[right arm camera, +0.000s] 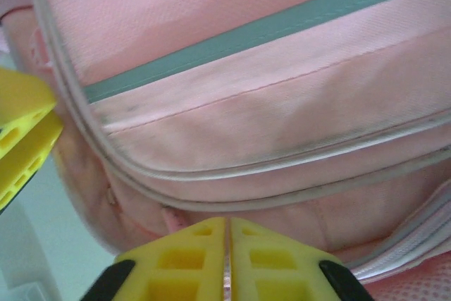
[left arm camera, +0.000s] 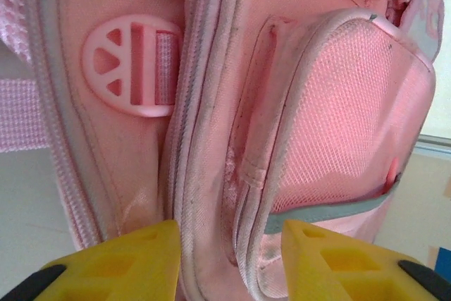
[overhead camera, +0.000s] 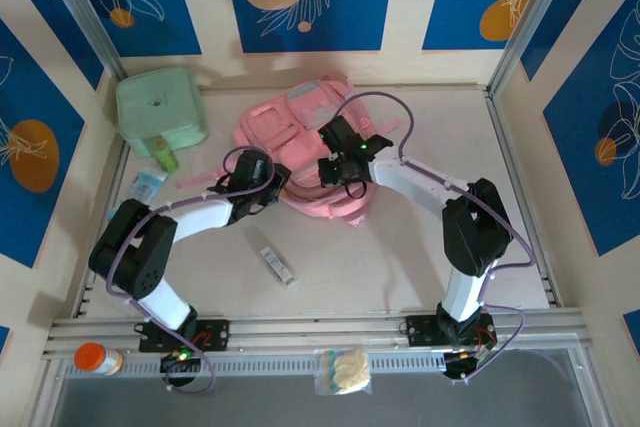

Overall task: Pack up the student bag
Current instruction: Zip the student bag at the top-center of the table.

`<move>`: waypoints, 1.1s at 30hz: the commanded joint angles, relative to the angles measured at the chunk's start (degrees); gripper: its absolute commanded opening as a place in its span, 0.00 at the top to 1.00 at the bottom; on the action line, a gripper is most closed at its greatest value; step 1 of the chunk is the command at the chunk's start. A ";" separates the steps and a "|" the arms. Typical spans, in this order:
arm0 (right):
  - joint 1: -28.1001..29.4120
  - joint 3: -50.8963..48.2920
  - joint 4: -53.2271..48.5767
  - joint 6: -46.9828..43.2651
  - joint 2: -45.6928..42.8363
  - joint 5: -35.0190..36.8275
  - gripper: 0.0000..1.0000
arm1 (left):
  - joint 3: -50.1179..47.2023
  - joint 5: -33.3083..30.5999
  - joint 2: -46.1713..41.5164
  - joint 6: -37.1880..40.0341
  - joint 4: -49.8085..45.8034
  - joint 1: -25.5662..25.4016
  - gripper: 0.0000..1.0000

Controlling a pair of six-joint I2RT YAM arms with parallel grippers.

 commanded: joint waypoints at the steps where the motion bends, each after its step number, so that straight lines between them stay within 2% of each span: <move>1: -0.36 -0.73 2.23 3.02 2.70 -5.41 0.87 | 1.88 -1.14 1.77 1.59 -0.04 -0.28 0.60; 4: -0.63 -1.20 3.58 4.26 3.75 -6.12 0.87 | 2.25 -2.26 2.30 2.57 -0.98 -0.33 0.63; 6: -1.59 -3.53 6.08 7.09 2.97 -8.81 0.82 | 2.96 -2.53 2.76 2.88 -2.41 -0.33 0.65; 8: -2.55 -4.67 7.46 10.14 2.33 -11.97 0.72 | 2.76 -2.51 3.13 3.22 -1.08 -0.34 0.65; 11: -3.01 -6.36 9.20 15.92 1.13 -12.47 0.52 | 3.58 -2.57 3.35 3.95 -1.50 -0.32 0.66; 13: -4.12 -7.43 12.94 19.07 1.10 -15.78 0.46 | 3.93 -2.68 3.40 4.22 -2.08 -0.34 0.66; 16: -5.33 -5.71 14.99 21.03 2.38 -17.74 0.45 | 3.54 -2.59 3.19 4.26 -1.69 -0.40 0.66; 20: -5.71 -2.85 12.29 23.20 3.82 -13.50 0.43 | 3.01 -2.95 2.78 4.86 -1.79 -0.40 0.66; 24: -7.65 -1.20 11.74 26.98 6.02 -14.45 0.42 | 3.30 -2.08 3.11 5.31 -1.28 -0.35 0.66; 33: -6.38 -1.35 20.96 23.57 1.71 -15.42 0.40 | 1.47 -2.51 2.02 4.04 -0.32 -0.52 0.63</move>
